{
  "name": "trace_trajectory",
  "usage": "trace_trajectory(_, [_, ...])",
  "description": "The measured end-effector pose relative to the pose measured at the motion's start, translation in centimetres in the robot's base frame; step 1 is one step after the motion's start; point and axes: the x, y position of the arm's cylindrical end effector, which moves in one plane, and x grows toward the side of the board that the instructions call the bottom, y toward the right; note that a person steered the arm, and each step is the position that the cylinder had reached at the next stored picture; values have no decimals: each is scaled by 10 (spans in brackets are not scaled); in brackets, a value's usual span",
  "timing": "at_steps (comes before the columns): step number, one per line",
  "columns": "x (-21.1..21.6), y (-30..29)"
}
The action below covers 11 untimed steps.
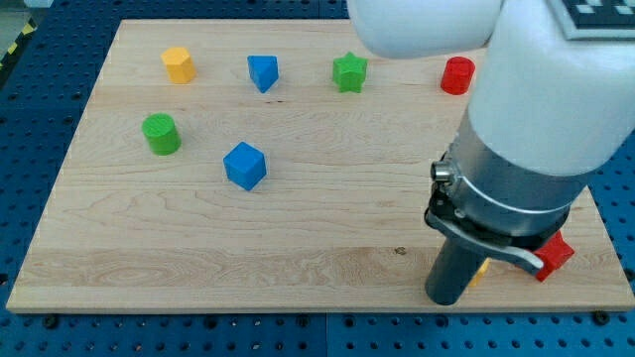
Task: Slightly move the blue cube to the bottom
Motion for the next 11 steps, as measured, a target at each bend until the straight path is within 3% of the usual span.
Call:
trace_trajectory(2, [-13,25])
trace_trajectory(4, [-22,-22])
trace_trajectory(7, [-91,-42])
trace_trajectory(9, [-198,-111])
trace_trajectory(10, [-217,-165])
trace_trajectory(11, [-188,-198])
